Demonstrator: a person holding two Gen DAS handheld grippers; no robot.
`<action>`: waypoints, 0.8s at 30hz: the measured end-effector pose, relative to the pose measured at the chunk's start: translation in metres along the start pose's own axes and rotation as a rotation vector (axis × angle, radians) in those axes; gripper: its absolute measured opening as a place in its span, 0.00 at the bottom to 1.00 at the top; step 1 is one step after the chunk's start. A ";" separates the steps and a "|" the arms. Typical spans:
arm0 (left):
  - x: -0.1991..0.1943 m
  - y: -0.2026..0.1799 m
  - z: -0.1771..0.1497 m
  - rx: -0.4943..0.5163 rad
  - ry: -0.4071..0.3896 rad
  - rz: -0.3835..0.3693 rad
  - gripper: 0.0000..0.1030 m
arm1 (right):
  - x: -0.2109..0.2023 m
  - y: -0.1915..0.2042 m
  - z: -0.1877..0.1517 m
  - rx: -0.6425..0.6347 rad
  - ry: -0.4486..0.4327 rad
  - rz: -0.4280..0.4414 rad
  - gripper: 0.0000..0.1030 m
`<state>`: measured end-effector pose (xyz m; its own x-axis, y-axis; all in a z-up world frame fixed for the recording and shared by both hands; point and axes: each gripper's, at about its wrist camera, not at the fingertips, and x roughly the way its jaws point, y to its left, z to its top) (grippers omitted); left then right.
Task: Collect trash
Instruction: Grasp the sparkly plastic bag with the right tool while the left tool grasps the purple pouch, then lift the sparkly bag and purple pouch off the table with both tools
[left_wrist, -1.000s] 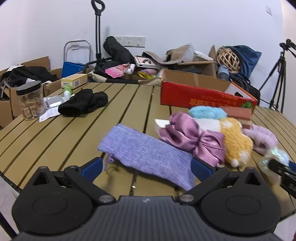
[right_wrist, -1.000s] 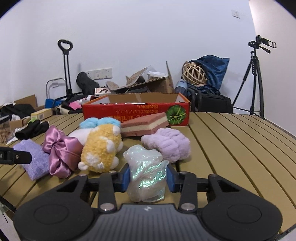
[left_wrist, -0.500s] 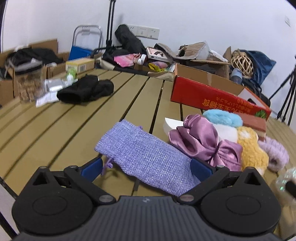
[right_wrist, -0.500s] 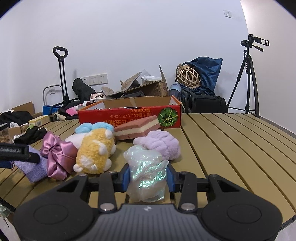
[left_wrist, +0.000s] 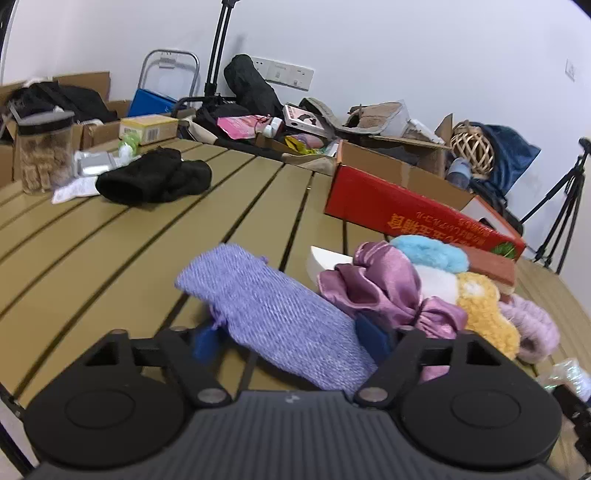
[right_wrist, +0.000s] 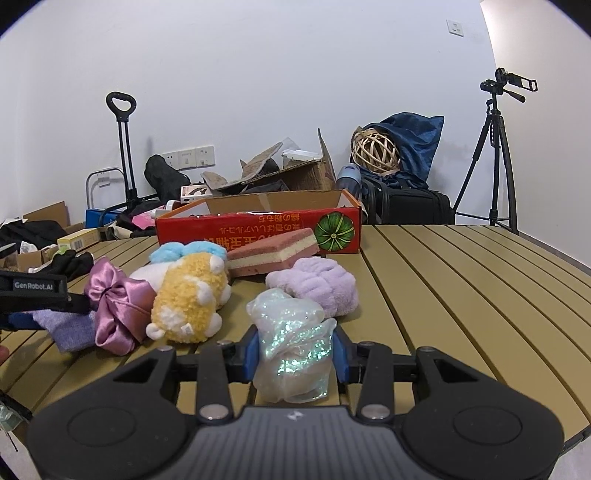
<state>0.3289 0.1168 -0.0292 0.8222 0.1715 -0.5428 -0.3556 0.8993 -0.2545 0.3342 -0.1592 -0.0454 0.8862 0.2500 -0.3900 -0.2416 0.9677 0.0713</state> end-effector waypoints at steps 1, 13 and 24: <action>0.000 0.002 0.000 -0.014 0.003 -0.016 0.59 | 0.000 0.000 -0.001 -0.001 0.000 0.001 0.37; -0.018 0.008 0.001 -0.003 -0.083 0.007 0.42 | -0.003 0.000 -0.001 -0.001 -0.006 0.002 0.37; -0.049 -0.006 -0.004 0.130 -0.211 0.064 0.42 | -0.013 0.003 0.000 -0.017 -0.029 0.015 0.37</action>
<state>0.2889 0.1019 -0.0041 0.8790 0.2979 -0.3724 -0.3613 0.9257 -0.1122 0.3222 -0.1590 -0.0402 0.8935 0.2654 -0.3622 -0.2611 0.9633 0.0616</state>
